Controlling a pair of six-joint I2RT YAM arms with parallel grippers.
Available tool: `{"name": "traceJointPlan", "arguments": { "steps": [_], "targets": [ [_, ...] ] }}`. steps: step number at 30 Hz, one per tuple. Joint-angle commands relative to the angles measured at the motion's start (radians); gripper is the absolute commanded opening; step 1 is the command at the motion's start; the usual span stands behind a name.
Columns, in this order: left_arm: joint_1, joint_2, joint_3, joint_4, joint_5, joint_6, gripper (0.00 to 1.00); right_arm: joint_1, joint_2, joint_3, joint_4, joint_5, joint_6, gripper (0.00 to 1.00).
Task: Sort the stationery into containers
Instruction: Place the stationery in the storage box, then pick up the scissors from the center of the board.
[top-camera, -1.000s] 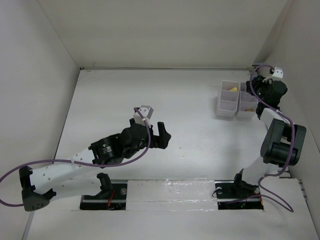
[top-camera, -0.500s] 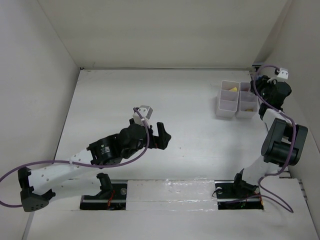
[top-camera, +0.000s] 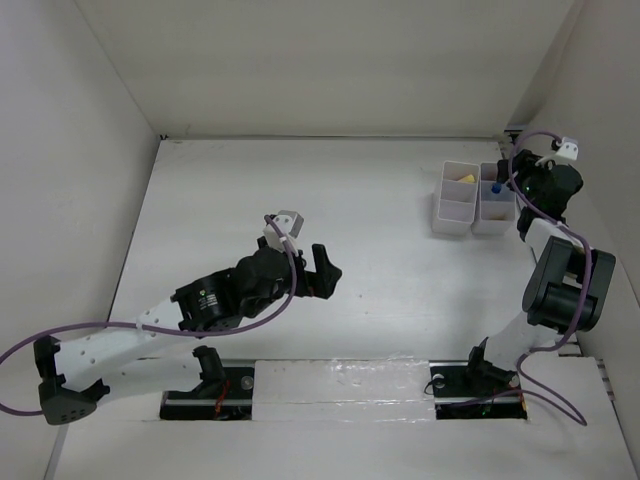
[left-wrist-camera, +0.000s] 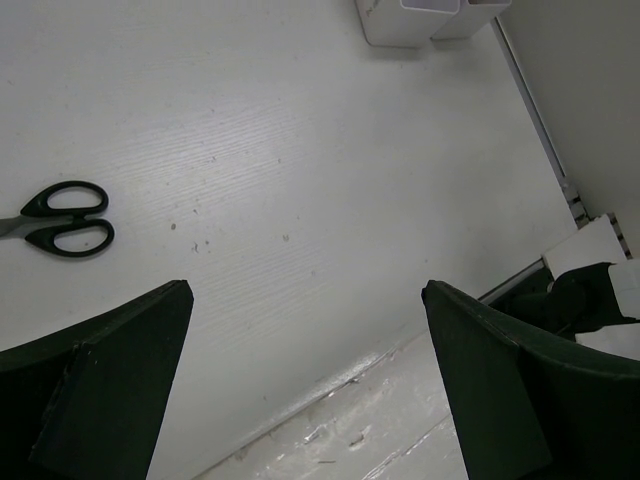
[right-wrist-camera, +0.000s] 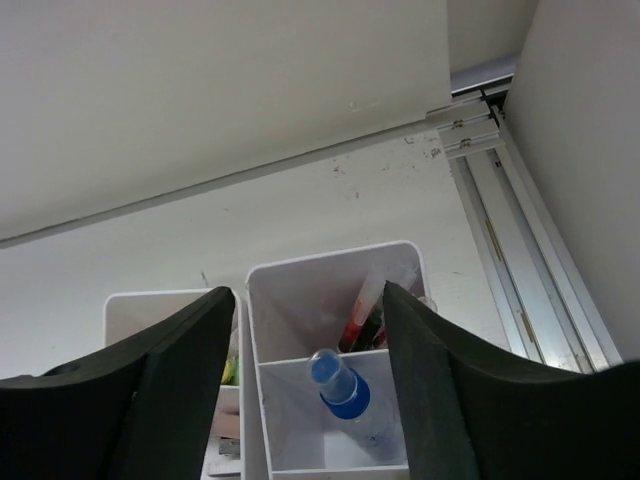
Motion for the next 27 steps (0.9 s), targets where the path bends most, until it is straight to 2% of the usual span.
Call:
{"name": "traceJointPlan", "arguments": {
  "steps": [1, 4, 8, 10, 12, 14, 15, 16, 18, 20, 22, 25, 27],
  "targets": [
    [-0.004, -0.030, -0.005, 0.024, -0.005, 0.002, 1.00, -0.005, -0.031, -0.003, 0.087, -0.016, 0.026, 0.68],
    [-0.004, -0.030, -0.005, 0.001, -0.049, -0.023, 1.00, 0.005, -0.098, -0.046, 0.162, -0.016, 0.067, 1.00],
    [-0.004, -0.009, 0.004, -0.048, -0.134, -0.079, 1.00, 0.096, -0.195, -0.046, 0.123, 0.094, 0.077, 1.00],
    [-0.004, 0.014, 0.013, -0.090, -0.177, -0.118, 1.00, 0.192, -0.259, -0.037, 0.084, 0.164, 0.032, 1.00],
    [0.051, 0.029, 0.013, -0.104, -0.206, -0.182, 1.00, 0.317, -0.295, -0.001, -0.043, 0.296, -0.006, 1.00],
    [0.118, 0.058, 0.004, -0.116, -0.162, -0.219, 1.00, 0.416, -0.318, 0.070, -0.164, 0.404, -0.050, 1.00],
    [0.199, 0.084, 0.004, -0.128, -0.134, -0.234, 1.00, 0.470, -0.331, 0.093, -0.277, 0.543, -0.051, 1.00],
    [0.243, 0.098, -0.005, -0.128, -0.107, -0.259, 1.00, 0.570, -0.332, 0.111, -0.325, 0.594, -0.051, 1.00],
    [0.348, 0.123, -0.005, -0.142, -0.067, -0.300, 1.00, 0.657, -0.359, 0.136, -0.416, 0.670, -0.058, 1.00],
    [0.401, 0.143, -0.030, -0.160, -0.067, -0.384, 1.00, 0.757, -0.393, 0.087, -0.416, 0.685, -0.045, 1.00],
    [0.470, 0.172, -0.051, -0.150, -0.032, -0.427, 1.00, 0.798, -0.446, 0.061, -0.440, 0.602, -0.003, 1.00],
    [0.482, 0.225, -0.085, -0.124, -0.051, -0.528, 1.00, 0.858, -0.497, 0.018, -0.476, 0.515, 0.020, 1.00],
    [0.482, 0.262, -0.085, -0.136, -0.063, -0.587, 1.00, 0.899, -0.523, -0.022, -0.487, 0.515, 0.040, 1.00]
  ]
}}
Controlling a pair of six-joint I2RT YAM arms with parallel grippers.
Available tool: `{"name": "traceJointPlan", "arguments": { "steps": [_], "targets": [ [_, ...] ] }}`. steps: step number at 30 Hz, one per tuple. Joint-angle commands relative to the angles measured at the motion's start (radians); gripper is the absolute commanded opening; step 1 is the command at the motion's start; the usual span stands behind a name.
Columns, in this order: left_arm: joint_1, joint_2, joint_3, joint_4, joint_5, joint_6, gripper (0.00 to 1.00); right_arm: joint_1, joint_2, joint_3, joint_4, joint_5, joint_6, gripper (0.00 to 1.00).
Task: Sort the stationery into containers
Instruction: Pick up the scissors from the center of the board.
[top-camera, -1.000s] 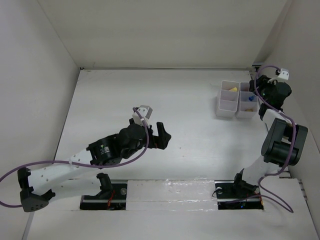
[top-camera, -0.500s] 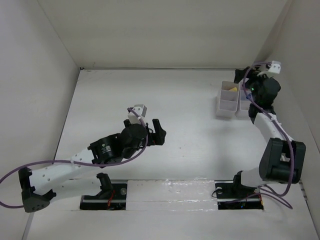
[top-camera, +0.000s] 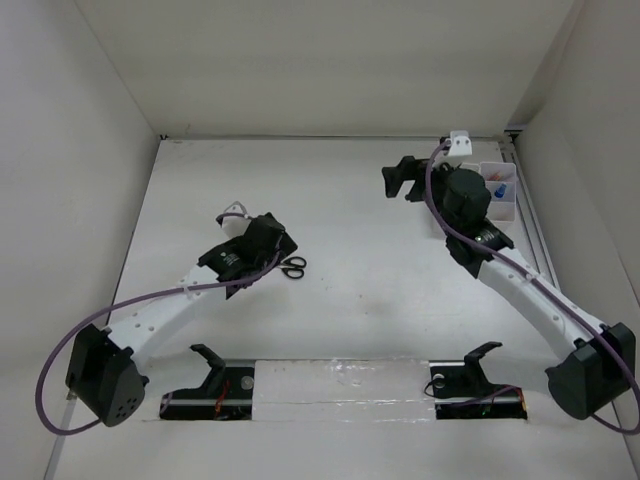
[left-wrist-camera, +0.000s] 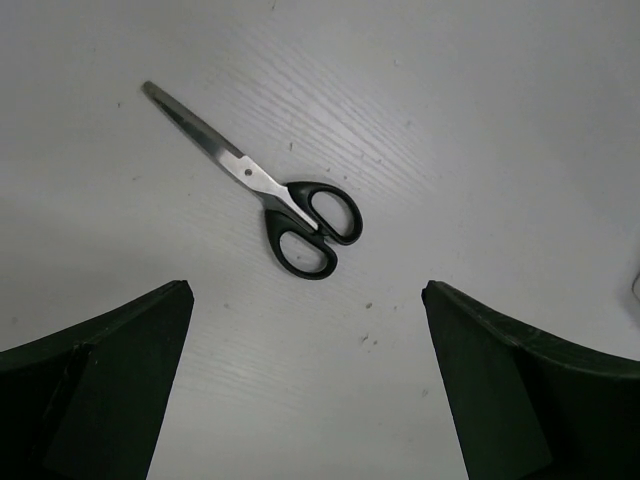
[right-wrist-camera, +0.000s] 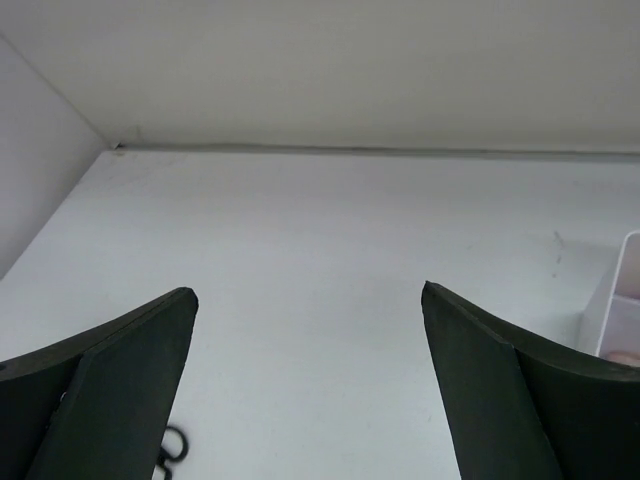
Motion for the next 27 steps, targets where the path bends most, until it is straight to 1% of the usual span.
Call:
{"name": "traceJointPlan", "arguments": {
  "steps": [1, 2, 4, 6, 8, 9, 11, 14, 17, 24, 27],
  "targets": [
    [0.002, 0.050, 0.000, -0.013, -0.008, -0.186, 1.00, 0.046, -0.067, -0.050, -0.053, -0.016, 0.060, 1.00],
    [0.002, 0.074, 0.000, -0.024, -0.008, -0.202, 1.00, 0.057, -0.078, -0.062, -0.053, -0.043, 0.060, 1.00],
    [0.002, 0.083, 0.000, -0.024, -0.008, -0.235, 1.00, 0.095, -0.106, -0.073, -0.074, -0.043, 0.060, 1.00],
    [0.002, 0.073, -0.029, -0.006, -0.008, -0.246, 1.00, 0.151, -0.118, -0.061, -0.129, -0.010, 0.046, 1.00],
    [0.002, 0.061, -0.041, 0.016, -0.008, -0.257, 1.00, 0.199, -0.132, -0.040, -0.186, 0.059, 0.028, 1.00],
    [0.002, 0.061, -0.041, 0.025, 0.001, -0.246, 1.00, 0.242, -0.143, -0.039, -0.202, 0.113, 0.028, 1.00],
    [0.002, 0.061, -0.041, 0.025, 0.001, -0.234, 1.00, 0.277, -0.152, -0.030, -0.223, 0.165, 0.018, 1.00],
    [0.002, 0.061, -0.027, -0.019, 0.001, -0.234, 1.00, 0.325, -0.152, -0.010, -0.283, 0.252, 0.018, 1.00],
    [-0.039, 0.080, -0.001, -0.050, -0.010, -0.257, 1.00, 0.334, -0.126, -0.001, -0.315, 0.230, 0.018, 1.00],
    [-0.039, 0.156, -0.001, -0.041, 0.084, -0.340, 1.00, 0.347, -0.104, -0.001, -0.315, 0.154, 0.018, 1.00],
    [-0.039, 0.179, -0.001, -0.056, 0.084, -0.392, 1.00, 0.356, -0.104, -0.001, -0.315, 0.142, 0.018, 1.00]
  ]
}}
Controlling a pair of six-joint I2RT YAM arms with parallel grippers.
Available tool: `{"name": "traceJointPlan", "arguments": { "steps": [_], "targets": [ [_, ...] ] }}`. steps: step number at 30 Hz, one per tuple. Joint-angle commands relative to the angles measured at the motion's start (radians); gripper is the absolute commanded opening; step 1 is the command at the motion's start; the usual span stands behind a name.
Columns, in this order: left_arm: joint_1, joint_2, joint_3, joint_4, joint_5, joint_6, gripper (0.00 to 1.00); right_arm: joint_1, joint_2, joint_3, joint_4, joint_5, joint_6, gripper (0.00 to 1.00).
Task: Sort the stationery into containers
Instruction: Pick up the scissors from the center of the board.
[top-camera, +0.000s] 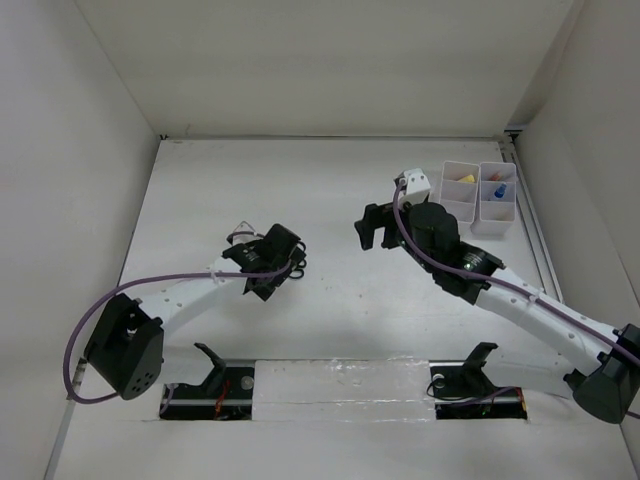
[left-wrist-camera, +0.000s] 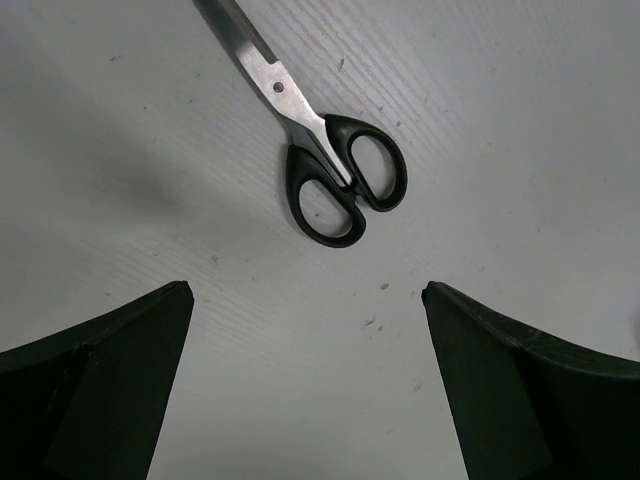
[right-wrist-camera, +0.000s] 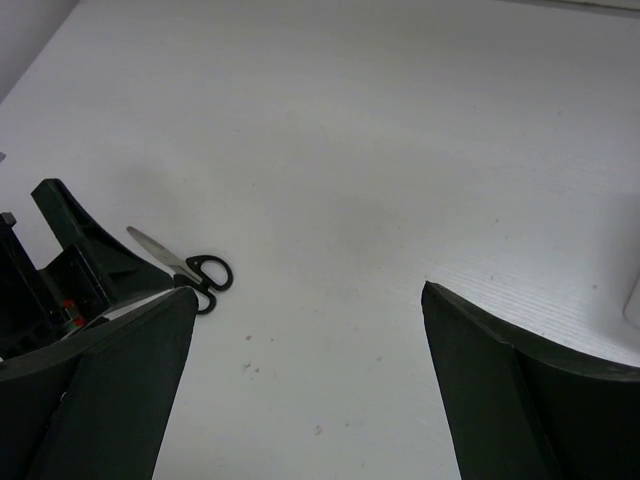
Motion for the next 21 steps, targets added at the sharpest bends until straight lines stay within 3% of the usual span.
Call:
{"name": "traceJointPlan", "arguments": {
  "steps": [1, 21],
  "targets": [
    [-0.001, 0.005, 0.020, -0.041, 0.000, -0.090, 1.00, 0.019, -0.009, 0.030, 0.009, -0.018, -0.010, 1.00],
    [-0.001, 0.162, 0.112, -0.197, -0.102, -0.312, 0.97, 0.019, -0.011, 0.012, 0.018, -0.029, -0.010, 1.00]
  ]
}}
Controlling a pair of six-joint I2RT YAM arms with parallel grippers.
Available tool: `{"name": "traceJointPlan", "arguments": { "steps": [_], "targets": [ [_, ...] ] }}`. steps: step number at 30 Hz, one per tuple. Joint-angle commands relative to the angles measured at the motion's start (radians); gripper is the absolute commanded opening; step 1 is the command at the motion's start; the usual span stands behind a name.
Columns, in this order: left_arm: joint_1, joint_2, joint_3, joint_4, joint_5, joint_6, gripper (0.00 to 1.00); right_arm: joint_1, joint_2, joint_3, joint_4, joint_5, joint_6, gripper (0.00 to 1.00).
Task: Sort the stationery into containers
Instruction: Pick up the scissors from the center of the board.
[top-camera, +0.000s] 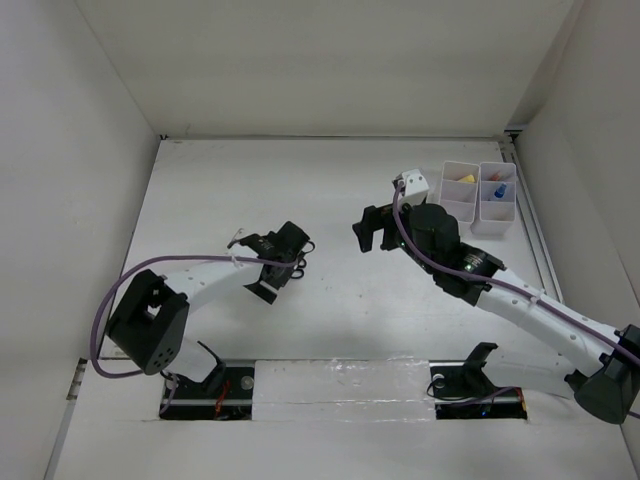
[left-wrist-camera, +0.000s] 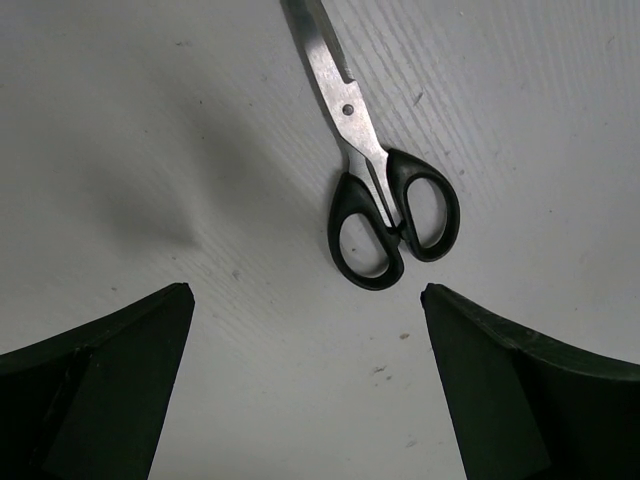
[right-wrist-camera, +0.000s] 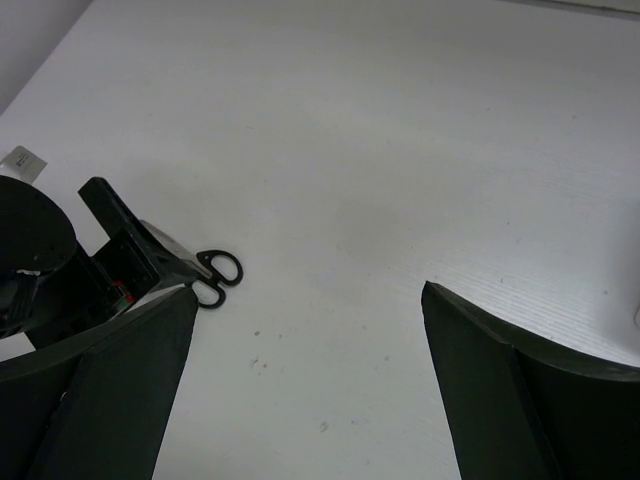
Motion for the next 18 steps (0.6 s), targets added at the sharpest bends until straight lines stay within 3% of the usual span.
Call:
{"name": "traceJointPlan", "arguments": {
  "steps": [1, 15, 18],
  "targets": [
    [-0.001, 0.007, 0.034, -0.086, -0.089, -0.109, 0.97, 0.007, -0.012, 0.012, 0.021, -0.021, -0.003, 1.00],
    [-0.001, 0.165, 0.102, -0.135, -0.052, -0.154, 0.91, 0.007, -0.078, -0.027, 0.052, -0.021, 0.006, 1.00],
    [-0.001, 0.210, 0.135, -0.155, -0.034, -0.145, 0.84, 0.007, -0.101, -0.036, 0.061, -0.021, 0.006, 1.00]
  ]
}}
